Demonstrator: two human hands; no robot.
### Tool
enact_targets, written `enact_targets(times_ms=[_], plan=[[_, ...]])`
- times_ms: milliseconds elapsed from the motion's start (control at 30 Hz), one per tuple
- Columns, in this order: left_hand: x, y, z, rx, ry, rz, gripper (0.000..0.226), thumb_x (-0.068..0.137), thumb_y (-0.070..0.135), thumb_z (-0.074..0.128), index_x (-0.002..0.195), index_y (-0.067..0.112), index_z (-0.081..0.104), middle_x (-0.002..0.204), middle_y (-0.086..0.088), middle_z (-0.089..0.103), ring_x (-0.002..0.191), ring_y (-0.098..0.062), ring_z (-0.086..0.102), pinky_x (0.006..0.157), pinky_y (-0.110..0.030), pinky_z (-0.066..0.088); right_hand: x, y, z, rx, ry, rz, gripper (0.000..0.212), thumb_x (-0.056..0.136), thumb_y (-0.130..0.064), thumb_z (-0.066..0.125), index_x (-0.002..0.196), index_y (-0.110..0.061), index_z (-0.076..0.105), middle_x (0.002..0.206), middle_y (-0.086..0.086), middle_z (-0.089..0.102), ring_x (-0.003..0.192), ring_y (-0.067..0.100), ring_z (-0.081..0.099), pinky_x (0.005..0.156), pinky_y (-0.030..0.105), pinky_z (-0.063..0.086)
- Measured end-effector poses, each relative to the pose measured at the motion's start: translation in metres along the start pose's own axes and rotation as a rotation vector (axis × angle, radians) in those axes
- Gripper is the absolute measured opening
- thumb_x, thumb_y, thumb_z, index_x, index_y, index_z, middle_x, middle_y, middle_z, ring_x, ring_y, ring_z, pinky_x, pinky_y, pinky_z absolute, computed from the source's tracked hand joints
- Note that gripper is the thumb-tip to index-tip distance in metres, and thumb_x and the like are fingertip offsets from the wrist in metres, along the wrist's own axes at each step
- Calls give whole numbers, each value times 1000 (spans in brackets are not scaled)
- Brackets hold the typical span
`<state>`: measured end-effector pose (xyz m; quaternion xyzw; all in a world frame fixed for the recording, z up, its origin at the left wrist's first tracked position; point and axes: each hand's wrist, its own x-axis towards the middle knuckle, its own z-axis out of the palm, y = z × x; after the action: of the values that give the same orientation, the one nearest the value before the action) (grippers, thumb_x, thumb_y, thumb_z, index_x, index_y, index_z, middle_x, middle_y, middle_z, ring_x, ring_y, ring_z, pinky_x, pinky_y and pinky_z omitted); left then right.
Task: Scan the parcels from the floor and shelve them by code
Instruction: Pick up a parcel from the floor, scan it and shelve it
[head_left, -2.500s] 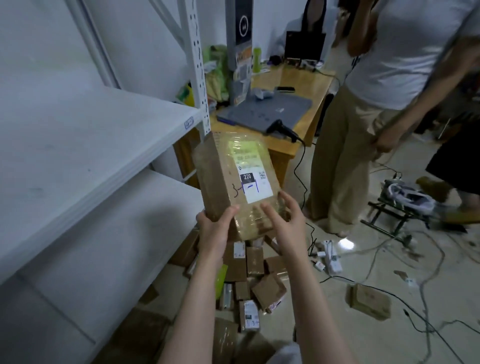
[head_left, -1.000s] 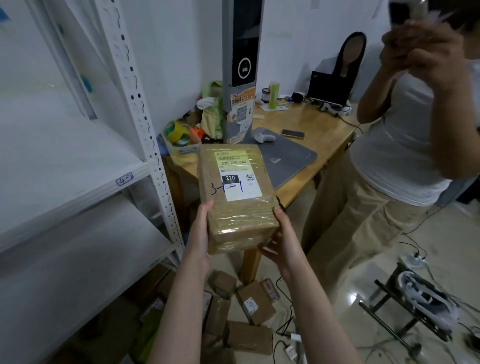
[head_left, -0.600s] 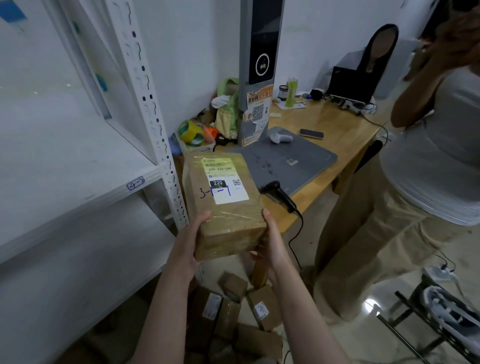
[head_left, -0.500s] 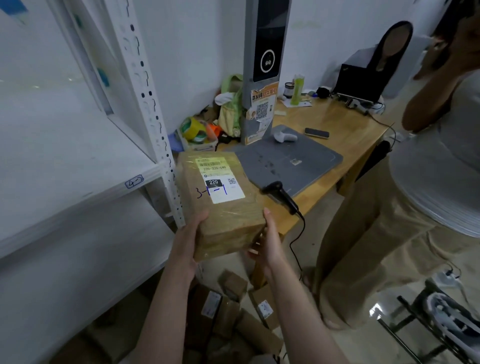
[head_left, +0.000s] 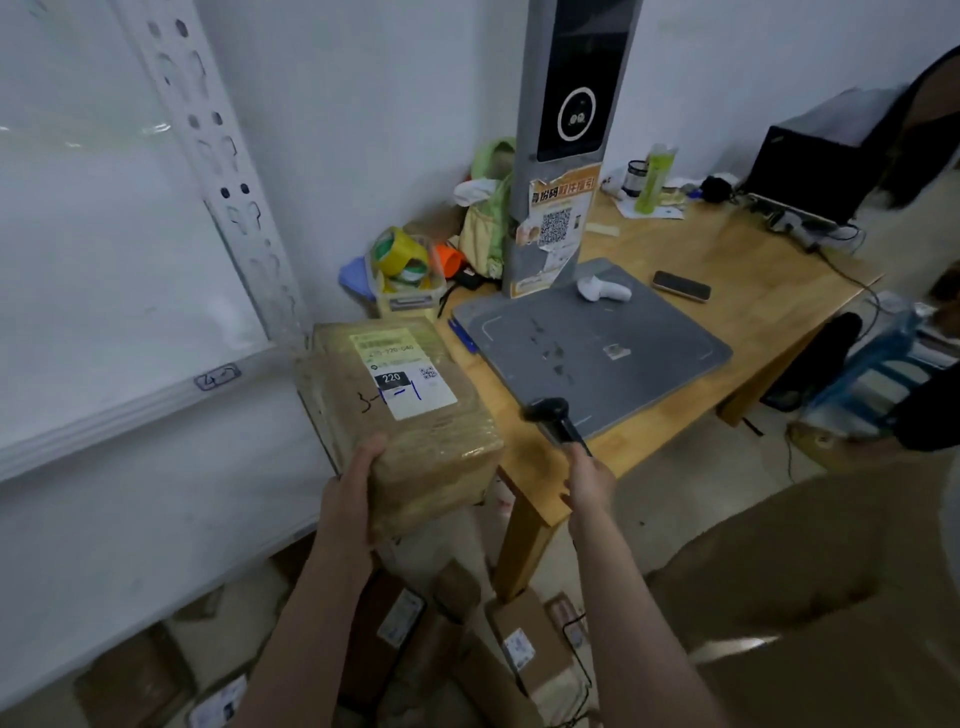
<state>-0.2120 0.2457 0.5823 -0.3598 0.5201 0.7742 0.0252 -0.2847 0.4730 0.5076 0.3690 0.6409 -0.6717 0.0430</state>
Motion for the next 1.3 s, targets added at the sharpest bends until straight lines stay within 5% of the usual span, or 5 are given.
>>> enact_targets(times_ms=[200, 567, 800, 1033, 1300], plan=[[7, -10, 25, 26, 21, -13, 32, 78, 47, 74, 100, 25, 66, 108, -5, 71, 102, -27, 65, 99, -54, 51, 68, -13, 4, -329, 53, -34, 44, 93, -26, 63, 127, -3, 48, 103, 9, 55, 93, 27, 55, 80, 40, 50], [17, -26, 26, 33, 109, -53, 125, 20, 70, 86, 132, 21, 59, 121, -11, 67, 109, -34, 64, 91, -52, 55, 140, 3, 32, -912, 12, -88, 39, 89, -20, 52, 128, -25, 53, 122, 8, 61, 121, 32, 50, 99, 49, 39], [24, -39, 13, -12, 180, -70, 136, 16, 74, 88, 138, 24, 53, 125, -11, 65, 111, -36, 64, 95, -58, 53, 133, 29, 27, -721, -109, -69, 33, 90, -10, 57, 122, -5, 52, 103, 15, 60, 98, 36, 62, 86, 53, 56], [14, -39, 8, 59, 185, 58, 107, 47, 52, 90, 138, 12, 50, 126, -13, 62, 110, -34, 62, 94, -50, 54, 43, 22, 7, -252, -167, -196, 24, 87, 0, 57, 86, -24, 54, 90, 16, 63, 87, 35, 63, 81, 55, 54], [2, -54, 1, 126, 102, 265, 73, 78, 12, 79, 141, 13, 43, 125, -10, 60, 104, -23, 63, 76, -30, 55, -50, -10, -5, -188, -473, -408, 21, 87, -4, 62, 91, -25, 61, 69, 3, 59, 65, 22, 55, 64, 38, 43]])
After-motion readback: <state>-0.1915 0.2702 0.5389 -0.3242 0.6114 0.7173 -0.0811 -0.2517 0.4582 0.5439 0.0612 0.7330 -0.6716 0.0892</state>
